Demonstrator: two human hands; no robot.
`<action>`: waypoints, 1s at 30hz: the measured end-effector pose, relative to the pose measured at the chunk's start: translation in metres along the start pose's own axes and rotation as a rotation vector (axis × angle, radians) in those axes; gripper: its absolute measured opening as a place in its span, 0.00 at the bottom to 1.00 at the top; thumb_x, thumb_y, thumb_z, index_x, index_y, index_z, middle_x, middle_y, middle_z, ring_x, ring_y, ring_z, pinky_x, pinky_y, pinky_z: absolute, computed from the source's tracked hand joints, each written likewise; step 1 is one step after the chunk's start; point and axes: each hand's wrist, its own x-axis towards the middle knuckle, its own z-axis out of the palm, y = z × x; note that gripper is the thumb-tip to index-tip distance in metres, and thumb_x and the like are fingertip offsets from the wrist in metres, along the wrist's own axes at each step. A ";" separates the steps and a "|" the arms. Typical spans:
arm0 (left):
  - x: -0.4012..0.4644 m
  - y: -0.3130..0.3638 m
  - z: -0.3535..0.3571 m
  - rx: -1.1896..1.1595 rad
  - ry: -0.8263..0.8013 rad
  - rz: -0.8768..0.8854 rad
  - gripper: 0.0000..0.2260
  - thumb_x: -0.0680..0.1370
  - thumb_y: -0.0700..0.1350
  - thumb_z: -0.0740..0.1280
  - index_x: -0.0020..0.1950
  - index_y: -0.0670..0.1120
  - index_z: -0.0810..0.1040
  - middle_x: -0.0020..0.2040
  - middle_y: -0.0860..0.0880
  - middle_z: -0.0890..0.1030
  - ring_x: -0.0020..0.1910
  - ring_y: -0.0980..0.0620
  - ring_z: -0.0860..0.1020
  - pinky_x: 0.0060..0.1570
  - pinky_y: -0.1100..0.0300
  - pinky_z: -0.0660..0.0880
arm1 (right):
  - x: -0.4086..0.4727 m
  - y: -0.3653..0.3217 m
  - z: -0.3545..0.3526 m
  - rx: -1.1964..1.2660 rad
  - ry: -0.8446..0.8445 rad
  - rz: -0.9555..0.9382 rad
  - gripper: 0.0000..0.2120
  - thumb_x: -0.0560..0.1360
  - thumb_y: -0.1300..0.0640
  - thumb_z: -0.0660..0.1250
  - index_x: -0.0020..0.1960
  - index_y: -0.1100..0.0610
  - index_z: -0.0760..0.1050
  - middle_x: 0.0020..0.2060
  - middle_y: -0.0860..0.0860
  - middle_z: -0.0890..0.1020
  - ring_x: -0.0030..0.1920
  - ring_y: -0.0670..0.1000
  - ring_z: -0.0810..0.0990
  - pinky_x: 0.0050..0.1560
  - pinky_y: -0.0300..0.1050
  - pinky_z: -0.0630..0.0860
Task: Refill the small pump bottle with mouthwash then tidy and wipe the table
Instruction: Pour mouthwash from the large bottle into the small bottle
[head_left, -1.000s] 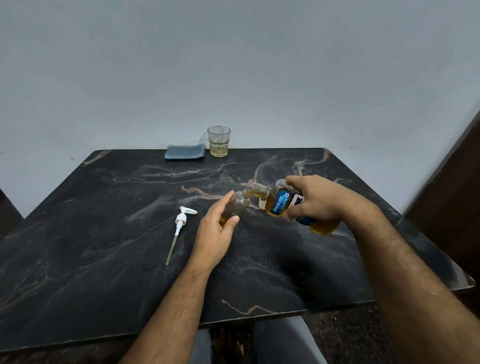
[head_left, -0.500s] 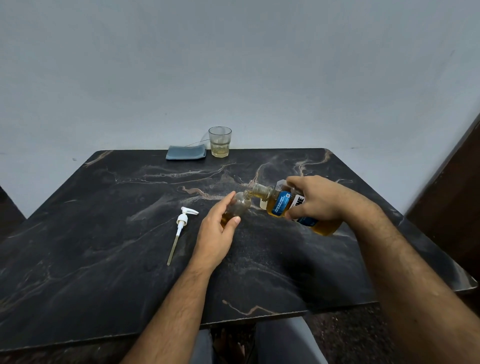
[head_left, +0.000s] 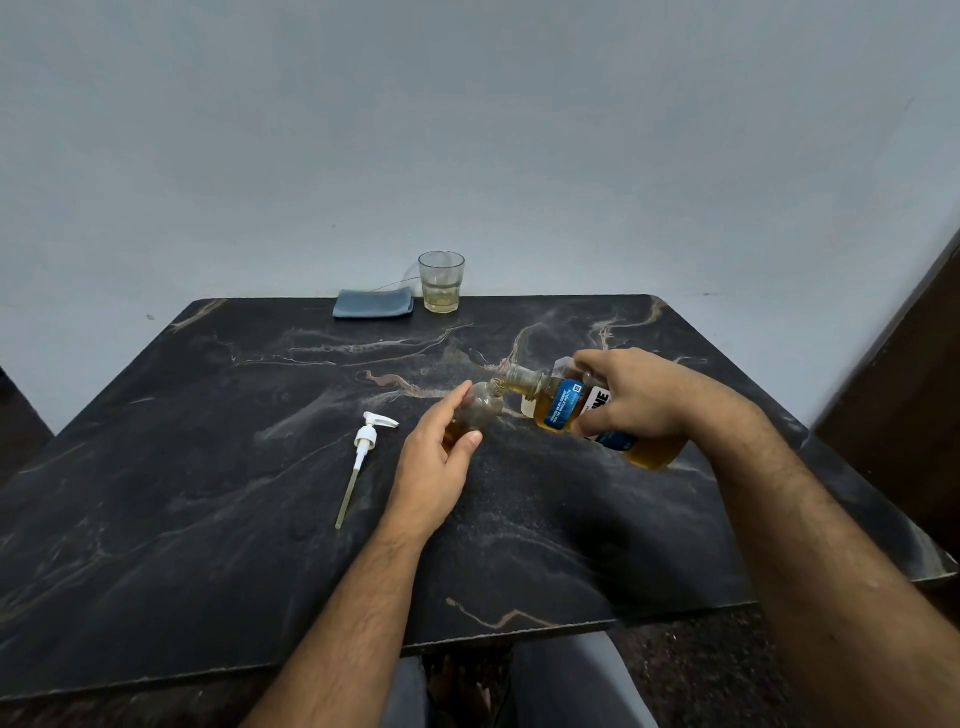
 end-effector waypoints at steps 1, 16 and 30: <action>0.000 0.000 0.000 0.001 0.000 0.001 0.27 0.79 0.40 0.67 0.75 0.60 0.66 0.58 0.75 0.68 0.59 0.82 0.65 0.54 0.82 0.62 | 0.000 0.000 0.000 -0.002 0.000 -0.001 0.19 0.70 0.48 0.75 0.56 0.49 0.69 0.43 0.42 0.76 0.41 0.43 0.77 0.39 0.40 0.72; 0.000 -0.001 0.000 -0.009 0.001 0.002 0.27 0.79 0.41 0.67 0.75 0.61 0.67 0.59 0.74 0.69 0.59 0.81 0.66 0.57 0.77 0.63 | -0.001 -0.004 -0.003 -0.023 -0.012 0.008 0.19 0.70 0.48 0.75 0.56 0.49 0.70 0.46 0.46 0.78 0.43 0.45 0.78 0.44 0.44 0.76; 0.000 0.000 0.000 -0.007 0.000 0.000 0.27 0.79 0.40 0.68 0.75 0.60 0.66 0.59 0.74 0.68 0.60 0.82 0.65 0.57 0.77 0.62 | -0.002 -0.007 -0.006 -0.026 -0.032 0.019 0.21 0.70 0.49 0.75 0.58 0.49 0.70 0.49 0.47 0.79 0.47 0.49 0.80 0.51 0.49 0.80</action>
